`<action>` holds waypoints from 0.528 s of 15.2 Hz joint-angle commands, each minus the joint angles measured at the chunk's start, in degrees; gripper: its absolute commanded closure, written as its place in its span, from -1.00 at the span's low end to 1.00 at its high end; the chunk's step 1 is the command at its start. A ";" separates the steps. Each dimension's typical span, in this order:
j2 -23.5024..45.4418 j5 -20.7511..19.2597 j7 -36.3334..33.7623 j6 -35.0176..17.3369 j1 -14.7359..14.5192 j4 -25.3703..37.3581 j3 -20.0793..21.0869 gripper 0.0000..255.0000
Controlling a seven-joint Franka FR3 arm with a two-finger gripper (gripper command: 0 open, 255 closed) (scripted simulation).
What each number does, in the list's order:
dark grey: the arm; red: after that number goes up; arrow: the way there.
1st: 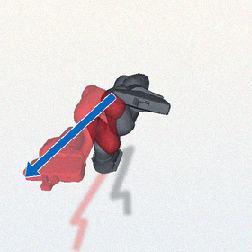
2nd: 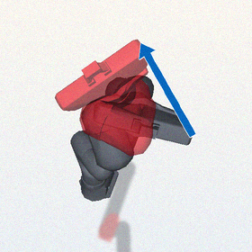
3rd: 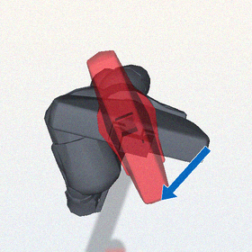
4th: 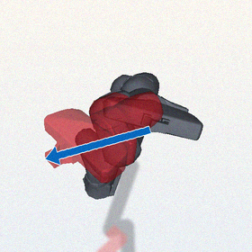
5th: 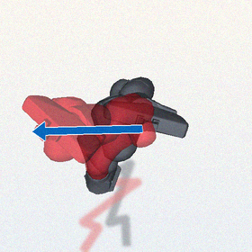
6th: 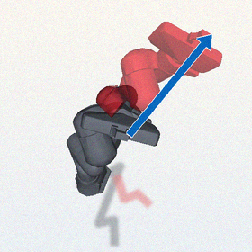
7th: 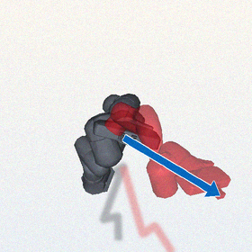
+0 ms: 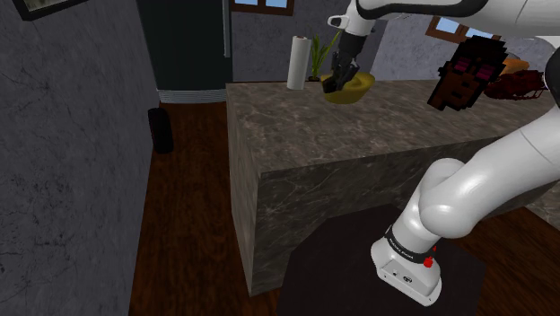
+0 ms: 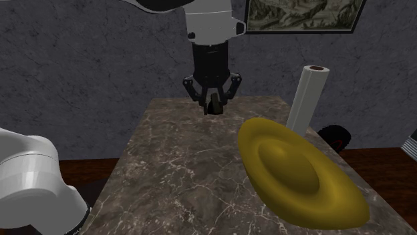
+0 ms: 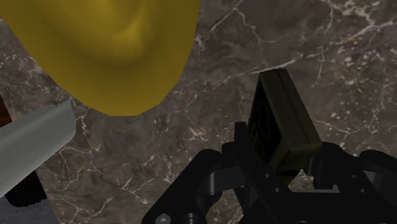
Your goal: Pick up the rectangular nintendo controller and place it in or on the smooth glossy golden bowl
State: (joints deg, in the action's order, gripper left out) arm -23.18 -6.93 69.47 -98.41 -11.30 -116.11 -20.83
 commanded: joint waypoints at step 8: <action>1.79 0.70 0.50 6.99 -0.39 8.71 0.16 1.00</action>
State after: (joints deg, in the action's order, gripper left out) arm -21.96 -6.39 69.79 -92.35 -11.61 -108.88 -20.57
